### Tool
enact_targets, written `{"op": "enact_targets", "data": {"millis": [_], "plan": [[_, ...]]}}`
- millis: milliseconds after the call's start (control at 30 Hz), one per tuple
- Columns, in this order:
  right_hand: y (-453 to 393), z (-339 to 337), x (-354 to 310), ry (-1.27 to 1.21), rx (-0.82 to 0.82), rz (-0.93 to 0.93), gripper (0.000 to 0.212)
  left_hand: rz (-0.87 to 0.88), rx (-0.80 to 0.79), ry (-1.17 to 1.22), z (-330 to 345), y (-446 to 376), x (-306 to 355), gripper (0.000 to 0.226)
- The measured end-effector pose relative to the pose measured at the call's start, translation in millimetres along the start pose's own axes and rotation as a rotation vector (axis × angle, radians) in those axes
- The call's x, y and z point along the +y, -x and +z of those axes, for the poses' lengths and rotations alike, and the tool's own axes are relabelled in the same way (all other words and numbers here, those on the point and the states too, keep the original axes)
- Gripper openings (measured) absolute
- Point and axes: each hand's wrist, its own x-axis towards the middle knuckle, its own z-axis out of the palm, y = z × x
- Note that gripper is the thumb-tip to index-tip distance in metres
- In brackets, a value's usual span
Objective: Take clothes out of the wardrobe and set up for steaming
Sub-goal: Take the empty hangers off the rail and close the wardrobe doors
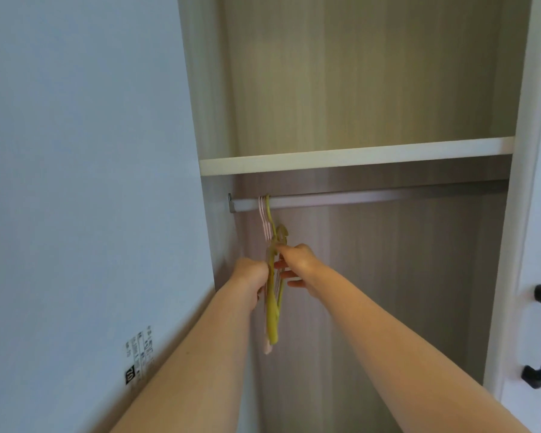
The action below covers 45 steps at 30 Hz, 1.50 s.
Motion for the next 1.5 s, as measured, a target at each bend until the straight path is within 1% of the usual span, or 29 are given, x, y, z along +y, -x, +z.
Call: {"op": "enact_targets", "data": {"millis": [33,133,200,267,367,500,600,700,1000,1200,1333,1433,1500], "plan": [[-2.5,-0.3,-1.2,0.023,0.019,-0.006,0.032,-0.007,-0.007,0.029,1.3,-1.3,-0.8,0.013],[-11.0,0.0,-2.7,0.096,0.063,0.001,0.024,-0.023,-0.016,0.090,4.0,-5.1,-5.3,0.014],[-15.6,-0.1,-1.9,0.098,0.069,0.012,0.018,-0.042,-0.038,0.126,5.4,-8.2,-7.5,0.008],[-18.4,-2.2,-0.4,0.102,0.075,0.025,0.022,-0.057,-0.054,0.148,6.7,-10.0,-9.0,0.003],[-18.2,-5.3,1.6,0.083,0.067,0.021,0.024,-0.083,-0.063,0.179,7.3,-10.7,-9.3,0.005],[-14.8,-5.7,2.9,0.048,0.032,0.015,0.020,-0.129,-0.096,0.267,9.8,-6.1,-8.2,0.007],[-15.3,-7.3,2.7,0.037,0.043,0.013,0.019,-0.146,-0.135,0.308,12.7,-3.6,-7.9,0.006],[-16.8,-9.9,2.8,0.055,0.066,0.001,0.019,-0.143,-0.120,0.310,15.7,-4.3,-7.2,0.004],[-25.1,-26.9,0.2,0.019,0.112,-0.005,0.022,-0.083,-0.121,0.372,15.4,1.6,6.9,0.015],[-19.6,-34.4,-3.9,-0.009,0.127,-0.052,0.023,-0.015,-0.121,0.398,16.7,10.7,18.8,0.011],[-3.9,-36.1,3.9,-0.026,0.123,-0.092,0.024,0.003,-0.135,0.395,22.1,24.1,14.3,0.012],[16.1,-39.5,11.6,-0.018,0.162,-0.148,0.020,0.008,-0.138,0.373,25.9,38.3,4.3,0.011],[30.0,-43.7,18.6,0.011,0.187,-0.184,0.021,-0.005,-0.147,0.365,28.9,50.0,-4.3,0.010]]}}
